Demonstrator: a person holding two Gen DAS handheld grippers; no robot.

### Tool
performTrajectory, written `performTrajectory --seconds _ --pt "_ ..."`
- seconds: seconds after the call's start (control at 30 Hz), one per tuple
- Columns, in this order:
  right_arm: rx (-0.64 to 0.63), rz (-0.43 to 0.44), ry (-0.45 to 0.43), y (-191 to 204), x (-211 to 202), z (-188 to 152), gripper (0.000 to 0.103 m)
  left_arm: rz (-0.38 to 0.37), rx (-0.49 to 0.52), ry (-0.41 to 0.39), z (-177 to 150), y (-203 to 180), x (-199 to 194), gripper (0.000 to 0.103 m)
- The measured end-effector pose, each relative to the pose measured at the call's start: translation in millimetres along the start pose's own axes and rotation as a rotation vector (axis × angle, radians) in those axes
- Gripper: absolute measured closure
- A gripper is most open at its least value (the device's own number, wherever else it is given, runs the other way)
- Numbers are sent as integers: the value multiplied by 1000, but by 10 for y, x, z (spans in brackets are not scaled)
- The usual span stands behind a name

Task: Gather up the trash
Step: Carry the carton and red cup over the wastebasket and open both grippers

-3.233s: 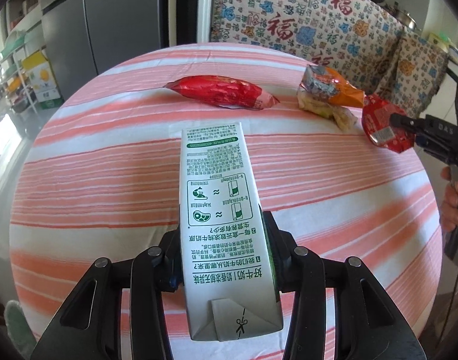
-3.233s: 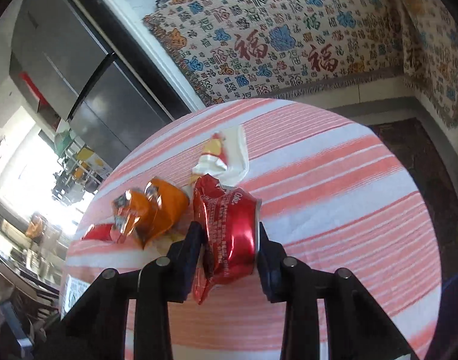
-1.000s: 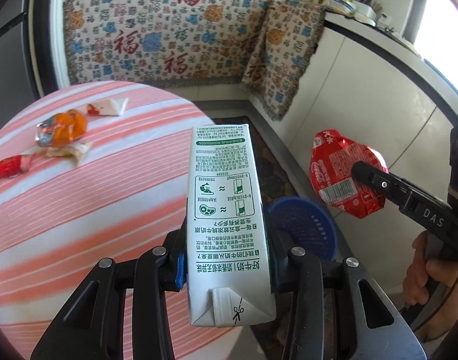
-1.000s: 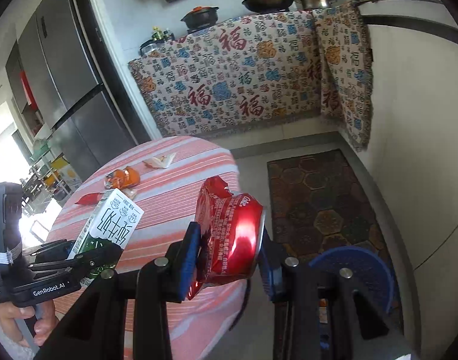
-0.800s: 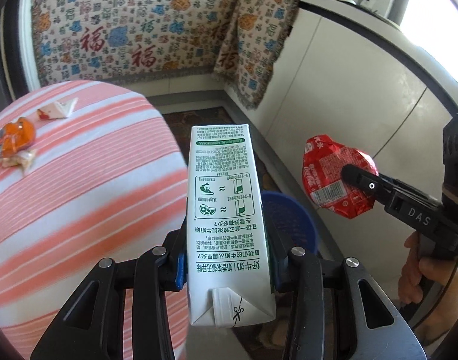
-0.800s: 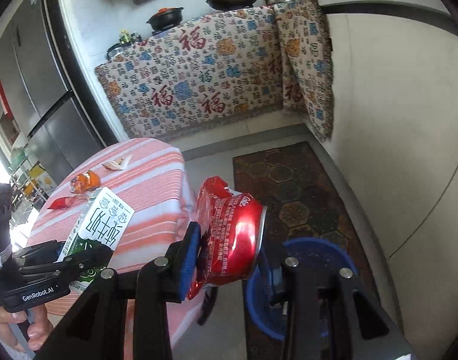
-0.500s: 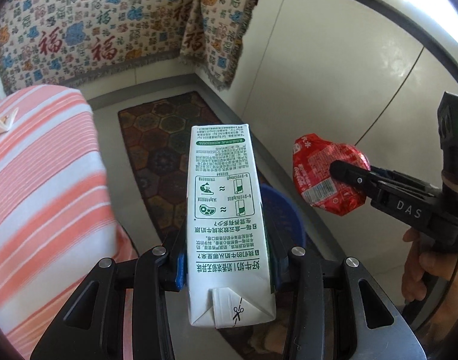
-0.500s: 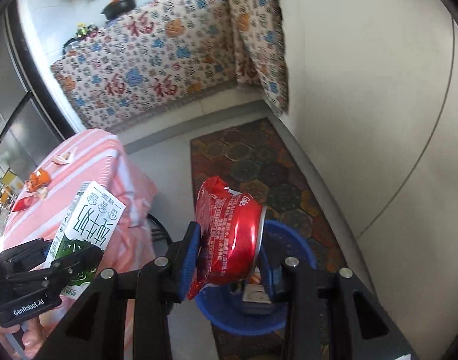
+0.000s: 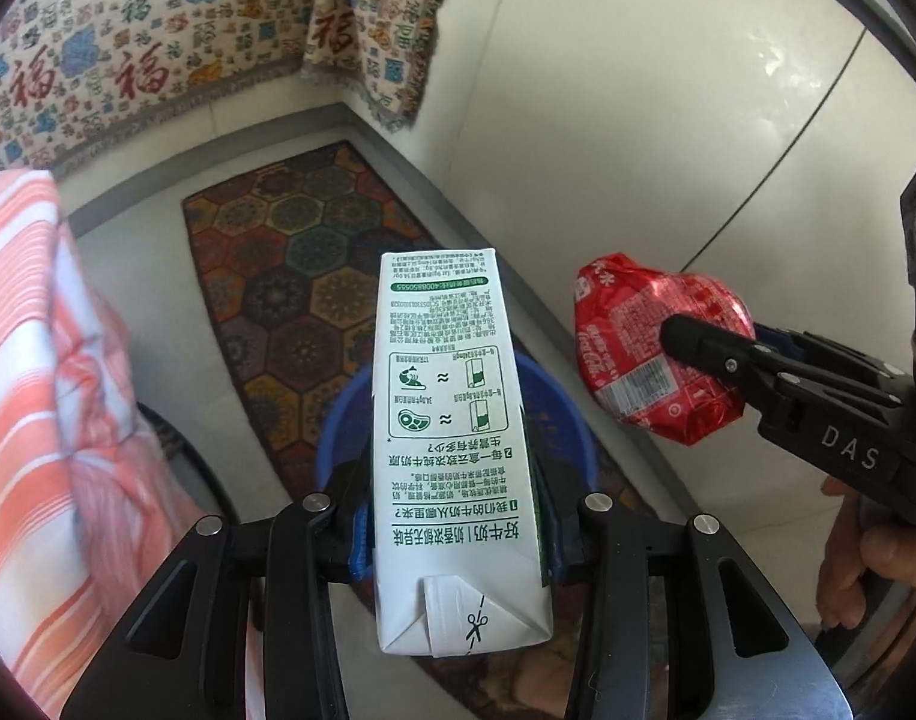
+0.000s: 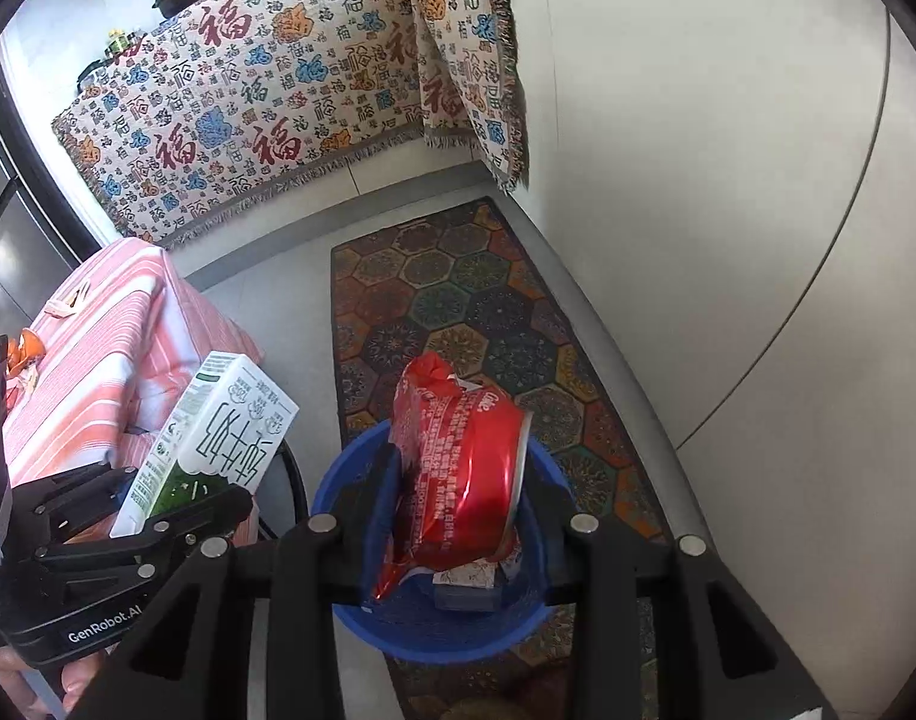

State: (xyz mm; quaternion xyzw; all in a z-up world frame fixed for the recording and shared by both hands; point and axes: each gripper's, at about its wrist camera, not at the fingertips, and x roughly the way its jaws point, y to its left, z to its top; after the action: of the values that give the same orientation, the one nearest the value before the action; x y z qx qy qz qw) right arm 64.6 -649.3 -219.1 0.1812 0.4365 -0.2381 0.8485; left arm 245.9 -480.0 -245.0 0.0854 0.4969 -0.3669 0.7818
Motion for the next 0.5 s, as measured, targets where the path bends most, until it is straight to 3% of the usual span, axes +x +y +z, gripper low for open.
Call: performTrajectory --seconds 0.07,0.1,0.13,0.3,0.5 --pt "16 5 -10 -32 12 -7 58 -30 4 -1 -10 -21 64 32" --pt "25 11 -17 -49 21 2 38 -32 0 -5 1 -17 98 28" --pt "35 10 -30 -70 13 10 31 -31 -6 -16 17 -7 113 26" --pt "71 24 -119 -107 -156 67 31 -47 -38 -52 54 16 11 26" --pt "42 9 -237 48 -409 162 31 -53 -63 -131 40 85 -453 25"
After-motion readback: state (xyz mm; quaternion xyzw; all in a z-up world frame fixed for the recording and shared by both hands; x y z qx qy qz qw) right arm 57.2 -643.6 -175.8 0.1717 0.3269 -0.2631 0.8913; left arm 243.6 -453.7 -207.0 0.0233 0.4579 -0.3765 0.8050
